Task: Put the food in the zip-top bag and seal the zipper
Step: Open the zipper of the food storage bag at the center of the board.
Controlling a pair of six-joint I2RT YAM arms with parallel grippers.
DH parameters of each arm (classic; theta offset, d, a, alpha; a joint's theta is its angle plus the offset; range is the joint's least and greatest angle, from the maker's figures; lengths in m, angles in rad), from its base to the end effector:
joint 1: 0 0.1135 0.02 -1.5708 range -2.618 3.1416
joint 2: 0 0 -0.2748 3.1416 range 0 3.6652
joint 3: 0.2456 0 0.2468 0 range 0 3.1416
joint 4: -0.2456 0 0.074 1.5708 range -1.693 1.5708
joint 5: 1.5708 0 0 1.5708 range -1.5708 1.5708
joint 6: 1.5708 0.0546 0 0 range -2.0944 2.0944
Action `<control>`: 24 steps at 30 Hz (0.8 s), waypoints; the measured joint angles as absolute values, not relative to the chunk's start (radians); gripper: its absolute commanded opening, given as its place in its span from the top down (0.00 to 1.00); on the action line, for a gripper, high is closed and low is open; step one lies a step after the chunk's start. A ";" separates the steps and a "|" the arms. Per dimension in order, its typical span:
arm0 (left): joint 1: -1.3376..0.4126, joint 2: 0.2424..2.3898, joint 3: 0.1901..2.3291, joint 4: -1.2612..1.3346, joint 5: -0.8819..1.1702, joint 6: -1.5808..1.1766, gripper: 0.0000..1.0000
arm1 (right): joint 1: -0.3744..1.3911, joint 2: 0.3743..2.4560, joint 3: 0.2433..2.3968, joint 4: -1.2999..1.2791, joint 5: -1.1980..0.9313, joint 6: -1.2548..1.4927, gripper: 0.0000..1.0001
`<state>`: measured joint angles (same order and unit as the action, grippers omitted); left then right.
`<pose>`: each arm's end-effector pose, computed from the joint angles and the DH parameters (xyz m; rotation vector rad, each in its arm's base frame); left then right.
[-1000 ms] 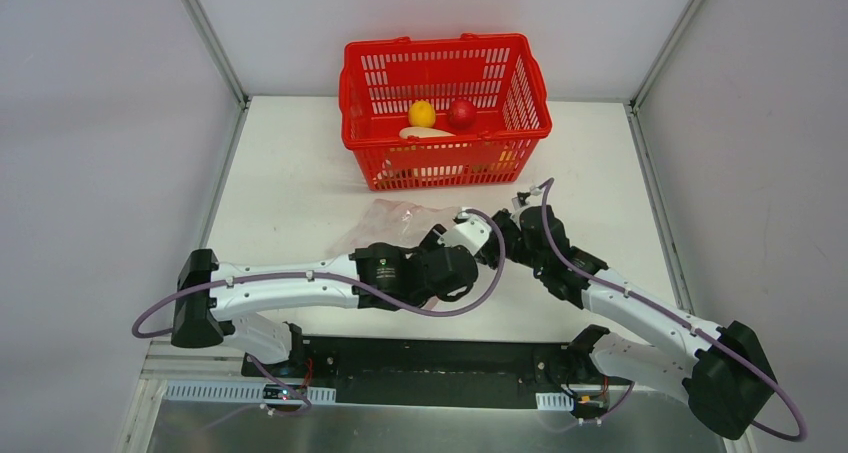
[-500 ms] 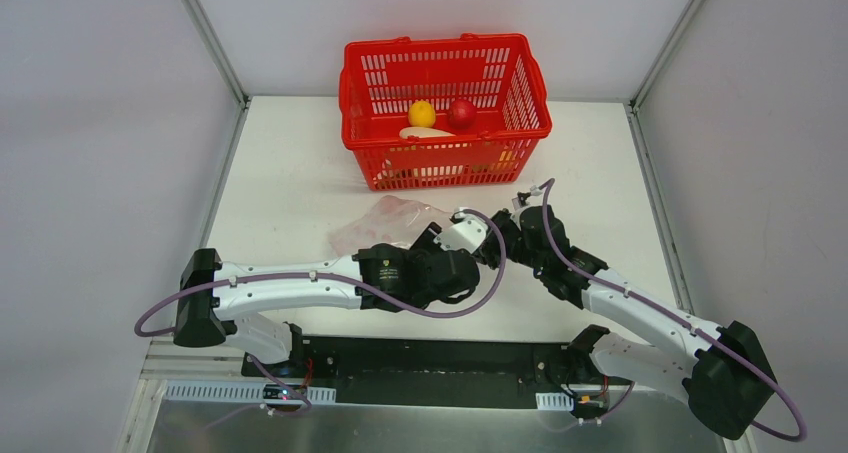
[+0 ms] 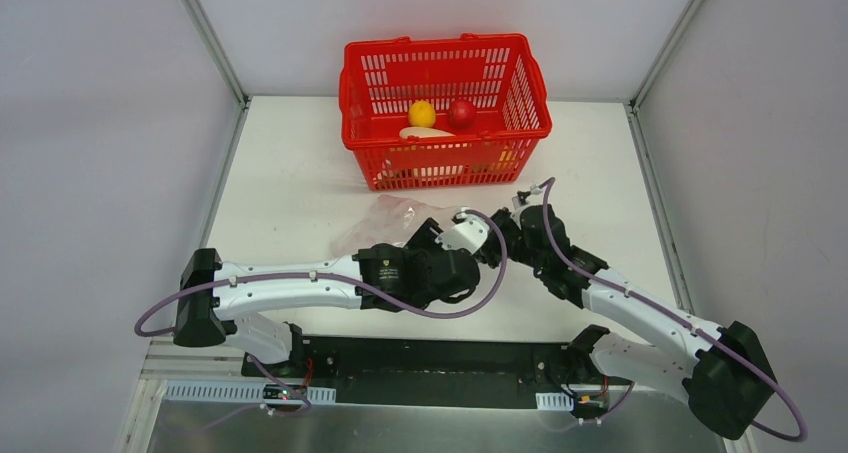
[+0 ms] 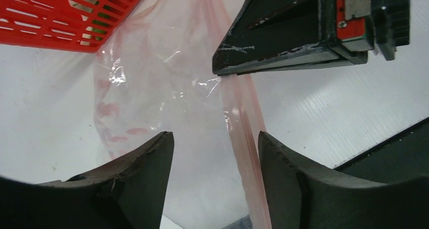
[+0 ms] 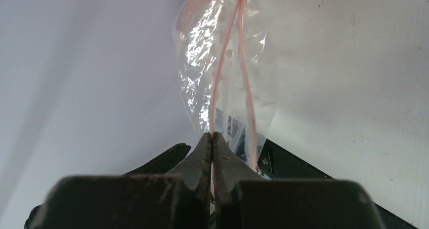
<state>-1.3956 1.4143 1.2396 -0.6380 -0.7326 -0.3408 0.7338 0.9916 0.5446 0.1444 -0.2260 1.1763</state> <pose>0.0886 -0.2911 0.3192 0.7866 1.9938 -0.1188 0.1647 0.1650 0.2562 0.2984 2.1486 1.4395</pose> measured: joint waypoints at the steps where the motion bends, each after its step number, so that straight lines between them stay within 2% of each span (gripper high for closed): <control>1: -1.397 1.414 1.240 -0.632 -0.724 -0.336 0.33 | 0.733 0.992 0.547 0.145 -0.226 1.177 1.00; 9: -1.409 1.433 1.238 -0.610 -0.683 -0.313 0.30 | 0.728 0.992 0.566 0.152 -0.231 1.185 1.00; 17: -1.427 1.473 1.239 -0.627 -0.735 -0.324 0.36 | 0.728 0.991 0.573 0.164 -0.243 1.204 1.00; 24: -1.428 1.470 1.240 -0.633 -0.759 -0.325 0.30 | 0.728 0.989 0.573 0.159 -0.232 1.199 1.00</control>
